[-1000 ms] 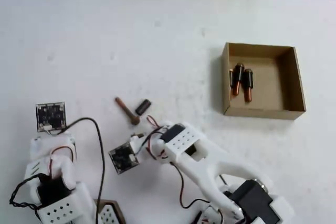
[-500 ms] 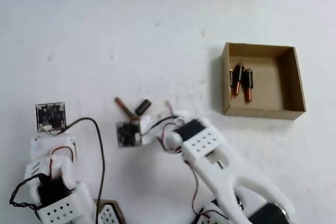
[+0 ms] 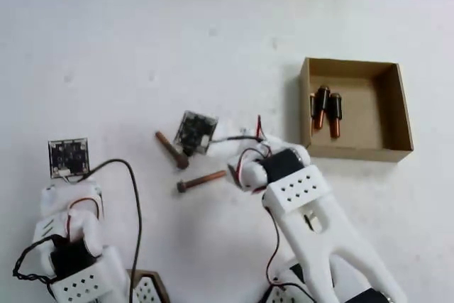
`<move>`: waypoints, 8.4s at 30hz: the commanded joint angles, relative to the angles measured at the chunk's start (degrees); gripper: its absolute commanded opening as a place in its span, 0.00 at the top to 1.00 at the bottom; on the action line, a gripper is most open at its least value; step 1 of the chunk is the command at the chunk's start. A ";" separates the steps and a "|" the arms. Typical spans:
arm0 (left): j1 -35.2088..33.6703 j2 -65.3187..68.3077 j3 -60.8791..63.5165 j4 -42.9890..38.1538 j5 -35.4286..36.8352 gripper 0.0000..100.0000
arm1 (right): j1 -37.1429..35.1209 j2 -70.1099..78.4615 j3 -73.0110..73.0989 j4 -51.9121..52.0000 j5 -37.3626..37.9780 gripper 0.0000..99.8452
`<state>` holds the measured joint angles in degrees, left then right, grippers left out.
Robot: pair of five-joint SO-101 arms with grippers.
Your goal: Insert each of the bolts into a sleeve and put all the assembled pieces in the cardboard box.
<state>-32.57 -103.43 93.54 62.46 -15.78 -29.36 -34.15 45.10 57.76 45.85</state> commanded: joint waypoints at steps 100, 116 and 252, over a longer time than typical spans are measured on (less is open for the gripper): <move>-0.13 -0.48 0.35 -1.58 -0.53 0.98 | 11.56 47.34 -34.29 6.37 -2.99 0.98; -0.04 -0.48 0.44 -2.29 -0.26 0.98 | 11.56 11.12 -33.23 24.31 -3.08 0.98; 57.98 99.12 -53.54 -6.07 -29.71 0.89 | 22.37 -68.97 45.71 -7.34 -30.42 0.98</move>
<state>24.75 -4.53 42.29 57.27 -44.97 -7.12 -102.55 91.34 51.25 16.04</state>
